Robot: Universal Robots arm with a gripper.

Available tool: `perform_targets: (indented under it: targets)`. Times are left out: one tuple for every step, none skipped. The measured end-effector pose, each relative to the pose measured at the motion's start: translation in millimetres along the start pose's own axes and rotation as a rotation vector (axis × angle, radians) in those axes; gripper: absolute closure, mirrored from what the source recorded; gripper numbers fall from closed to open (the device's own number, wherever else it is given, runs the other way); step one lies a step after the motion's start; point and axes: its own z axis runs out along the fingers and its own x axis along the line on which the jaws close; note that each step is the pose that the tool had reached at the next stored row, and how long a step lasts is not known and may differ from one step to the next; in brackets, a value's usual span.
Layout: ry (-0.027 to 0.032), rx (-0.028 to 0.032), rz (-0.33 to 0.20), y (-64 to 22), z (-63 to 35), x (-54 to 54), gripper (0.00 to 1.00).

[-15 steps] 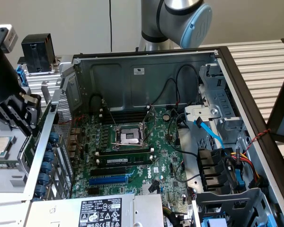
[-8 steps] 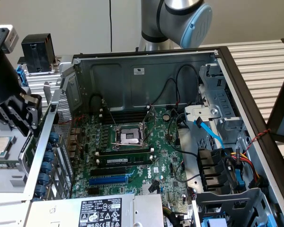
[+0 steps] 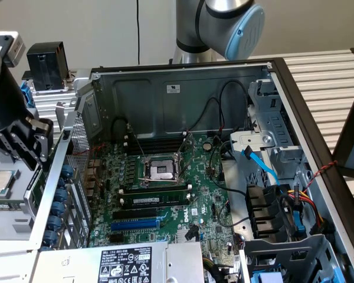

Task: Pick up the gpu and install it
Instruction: 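Pick up the gpu and move the gpu toward the slot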

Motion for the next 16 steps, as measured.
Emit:
perform_targets:
  targets:
    - [0.0006,0.0007,0.006,0.0,0.1,0.0,0.64]
    - [0.0003,0.0015,0.012,-0.1,0.2,0.0,0.64]
    - [-0.0005,0.0023,0.019,-0.1,0.3,-0.1,0.64]
    - [-0.0015,0.0028,0.026,-0.1,0.5,-0.1,0.64]
    - [-0.0025,0.0034,0.032,-0.1,0.8,-0.2,0.64]
    - [-0.0032,0.0037,0.038,-0.2,1.4,-0.2,0.64]
    - [-0.0029,0.0044,0.042,-0.3,1.9,-0.3,0.64]
    - [-0.0009,0.0055,0.045,-0.4,2.7,-0.7,0.64]
    - [0.0032,0.0069,0.047,-0.4,3.3,-1.3,0.64]
    - [0.0114,0.0094,0.049,-0.2,3.8,-2.5,0.64]
    - [0.0221,0.0127,0.051,0.0,4.2,-3.7,0.64]
    - [0.0312,0.0155,0.053,0.3,4.5,-4.9,0.64]
    - [0.0415,0.0195,0.055,0.5,4.7,-6.1,0.64]
    - [0.0499,0.0241,0.056,0.7,4.8,-7.0,0.64]
    - [0.0559,0.0288,0.057,0.9,4.9,-7.9,0.64]
    - [0.0594,0.0343,0.058,1.1,5.0,-8.5,0.64]
